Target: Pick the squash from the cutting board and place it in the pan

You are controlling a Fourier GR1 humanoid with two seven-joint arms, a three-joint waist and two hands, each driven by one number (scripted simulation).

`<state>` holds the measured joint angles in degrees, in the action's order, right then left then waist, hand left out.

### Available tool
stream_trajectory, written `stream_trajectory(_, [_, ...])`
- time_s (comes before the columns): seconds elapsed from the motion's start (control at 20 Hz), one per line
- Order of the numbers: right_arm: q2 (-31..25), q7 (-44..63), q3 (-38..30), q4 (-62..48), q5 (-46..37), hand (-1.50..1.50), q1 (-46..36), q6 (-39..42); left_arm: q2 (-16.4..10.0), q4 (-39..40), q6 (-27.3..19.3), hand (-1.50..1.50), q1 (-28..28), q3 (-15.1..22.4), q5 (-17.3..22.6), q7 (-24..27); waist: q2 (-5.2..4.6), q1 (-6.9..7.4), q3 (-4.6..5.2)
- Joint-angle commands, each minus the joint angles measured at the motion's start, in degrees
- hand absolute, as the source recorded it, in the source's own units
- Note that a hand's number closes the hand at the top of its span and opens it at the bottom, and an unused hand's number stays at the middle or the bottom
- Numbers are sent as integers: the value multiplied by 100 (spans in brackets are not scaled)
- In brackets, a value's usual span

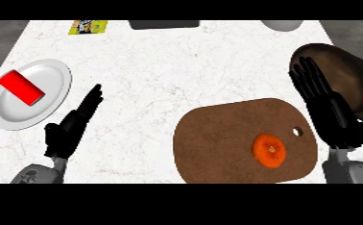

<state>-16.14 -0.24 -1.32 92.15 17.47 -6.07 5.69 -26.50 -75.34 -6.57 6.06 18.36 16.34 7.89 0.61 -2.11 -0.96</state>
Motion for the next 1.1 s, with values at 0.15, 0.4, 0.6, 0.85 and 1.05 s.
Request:
stream_trajectory(0.15, [-476, -70, -472, 535, 946, 150, -353, 1005, 231, -548, -681, 0, 405, -523, 150, -657, -28, 197, 89])
stream_trajectory(0.4, [-1438, -954, -1161, 488, -465, 150, 440, 813, 342, -810, -958, 0, 464, -958, 658, -1151, -10, 53, 80])
stream_trajectory(0.6, [-1718, -2069, -1364, 889, -1050, -150, 1931, 1349, 200, -1095, -1072, 0, 233, -1043, 576, -1235, -10, 20, 84])
stream_trajectory(0.85, [-2303, -2613, -1856, 790, -1593, -150, 2057, 1561, 382, -1593, -1136, 0, -28, -863, 483, -1338, -31, 188, 91])
stream_trajectory(1.05, [-2243, -2720, -1958, 1274, -1960, -150, 2164, 1590, 222, -1230, -789, 0, 274, -1199, 530, -1444, -51, 161, 97])
